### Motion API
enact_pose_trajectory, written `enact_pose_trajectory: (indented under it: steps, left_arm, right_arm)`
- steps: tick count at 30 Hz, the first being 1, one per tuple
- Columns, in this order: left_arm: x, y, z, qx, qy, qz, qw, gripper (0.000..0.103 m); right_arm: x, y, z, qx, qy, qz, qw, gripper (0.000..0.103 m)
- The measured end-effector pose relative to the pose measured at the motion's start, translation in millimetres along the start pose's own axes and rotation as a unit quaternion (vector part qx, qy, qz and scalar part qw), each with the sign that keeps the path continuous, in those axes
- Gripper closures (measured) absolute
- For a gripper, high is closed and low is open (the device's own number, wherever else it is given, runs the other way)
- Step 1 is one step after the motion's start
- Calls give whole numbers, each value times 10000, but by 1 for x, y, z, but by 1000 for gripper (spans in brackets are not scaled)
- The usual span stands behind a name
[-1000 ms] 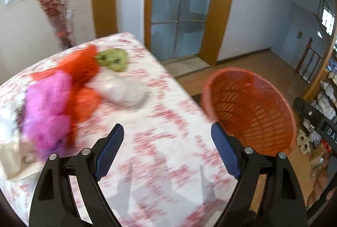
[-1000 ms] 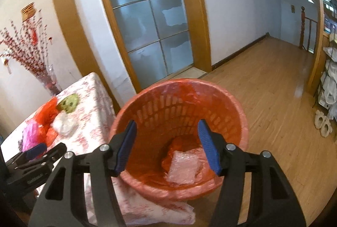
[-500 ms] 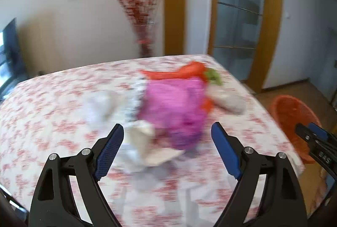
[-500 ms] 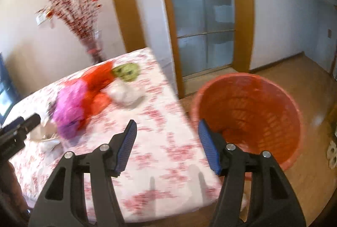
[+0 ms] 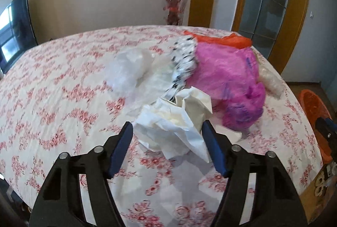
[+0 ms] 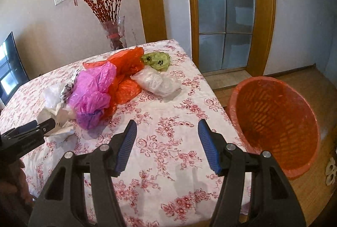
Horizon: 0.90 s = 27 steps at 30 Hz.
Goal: Collect trash
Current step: 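Return to the table and grasp the crumpled white paper with the left tool, then grasp the pink plastic bag with the right tool while the left tool holds the paper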
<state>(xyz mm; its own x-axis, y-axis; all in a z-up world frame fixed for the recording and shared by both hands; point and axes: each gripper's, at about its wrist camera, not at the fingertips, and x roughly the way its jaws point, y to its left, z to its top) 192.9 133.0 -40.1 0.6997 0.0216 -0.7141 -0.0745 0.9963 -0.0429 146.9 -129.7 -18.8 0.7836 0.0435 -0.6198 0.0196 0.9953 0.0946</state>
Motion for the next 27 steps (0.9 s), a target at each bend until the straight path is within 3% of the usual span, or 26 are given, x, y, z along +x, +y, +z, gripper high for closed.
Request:
enact_pose_trajectory:
  steps: [3, 8, 12, 13, 27]
  left_arm:
    - [3, 8, -2, -115, 69, 15, 9999, 40]
    - [14, 17, -5, -258, 197, -104, 9994, 57]
    - [12, 24, -8, -337, 62, -298, 9990, 68]
    - [9, 25, -9, -344, 17, -339, 9988, 87]
    - [-22, 53, -7, -403, -415, -368, 9976, 89]
  right_arm:
    - [5, 5, -1, -34, 35, 31, 10000, 43]
    - [10, 14, -1, -112, 70, 83, 9999, 43]
    - [13, 20, 0, -166, 78, 123, 9998, 43]
    - [15, 23, 1, -178, 80, 146, 9997, 43]
    - [44, 90, 27, -408, 77, 849, 9955, 44]
